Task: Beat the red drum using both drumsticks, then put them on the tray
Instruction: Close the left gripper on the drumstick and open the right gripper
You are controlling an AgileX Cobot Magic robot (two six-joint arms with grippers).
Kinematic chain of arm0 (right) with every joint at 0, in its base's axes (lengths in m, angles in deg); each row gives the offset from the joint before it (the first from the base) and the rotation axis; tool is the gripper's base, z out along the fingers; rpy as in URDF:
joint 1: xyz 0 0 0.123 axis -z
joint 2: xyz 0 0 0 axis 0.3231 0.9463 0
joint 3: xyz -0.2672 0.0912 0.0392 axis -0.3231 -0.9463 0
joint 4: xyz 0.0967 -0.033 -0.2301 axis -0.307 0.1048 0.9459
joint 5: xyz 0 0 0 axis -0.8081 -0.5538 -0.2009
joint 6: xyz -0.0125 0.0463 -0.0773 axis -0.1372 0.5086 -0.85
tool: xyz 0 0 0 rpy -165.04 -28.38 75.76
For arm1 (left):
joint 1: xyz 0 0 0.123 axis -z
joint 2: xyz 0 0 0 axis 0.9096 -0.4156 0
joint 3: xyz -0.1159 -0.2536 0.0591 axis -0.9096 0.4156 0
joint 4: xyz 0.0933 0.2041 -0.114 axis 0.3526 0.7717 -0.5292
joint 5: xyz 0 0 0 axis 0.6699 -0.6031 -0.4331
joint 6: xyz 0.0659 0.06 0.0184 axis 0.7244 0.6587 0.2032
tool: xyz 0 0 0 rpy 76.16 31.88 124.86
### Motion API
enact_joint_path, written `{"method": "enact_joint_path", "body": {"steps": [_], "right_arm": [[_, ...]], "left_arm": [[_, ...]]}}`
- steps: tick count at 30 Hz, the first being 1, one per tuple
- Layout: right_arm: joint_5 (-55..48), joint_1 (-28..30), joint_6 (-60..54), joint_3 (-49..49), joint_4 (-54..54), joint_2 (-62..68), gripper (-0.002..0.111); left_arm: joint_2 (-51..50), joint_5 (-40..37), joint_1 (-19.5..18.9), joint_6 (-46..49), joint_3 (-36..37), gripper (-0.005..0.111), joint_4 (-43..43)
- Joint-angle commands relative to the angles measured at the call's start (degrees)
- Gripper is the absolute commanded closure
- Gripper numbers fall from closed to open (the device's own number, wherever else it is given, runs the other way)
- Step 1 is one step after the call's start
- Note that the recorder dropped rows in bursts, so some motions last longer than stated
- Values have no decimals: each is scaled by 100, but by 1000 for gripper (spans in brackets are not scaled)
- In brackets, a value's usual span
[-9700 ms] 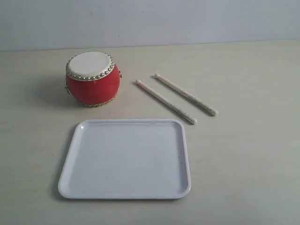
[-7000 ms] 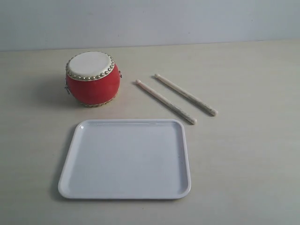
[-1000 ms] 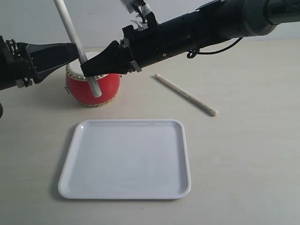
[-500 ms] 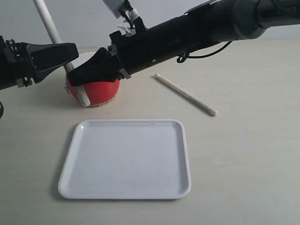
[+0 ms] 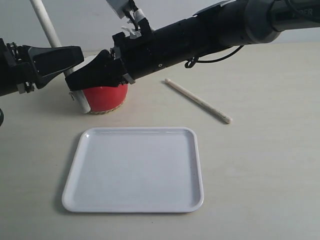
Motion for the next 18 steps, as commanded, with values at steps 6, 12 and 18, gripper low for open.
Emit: {"method": "enact_joint_path", "body": {"steps": [6, 12, 18], "right_arm": [[-29, -4, -78, -14, -160, -21, 108], [-29, -4, -78, -14, -160, -21, 108], [-29, -4, -78, -14, -160, -21, 108]], "left_arm": [[-13, 4, 35, -68, -40, 48, 4], [-13, 4, 35, -68, -40, 72, -61], [-13, 4, 35, -57, -40, 107, -61]]}}
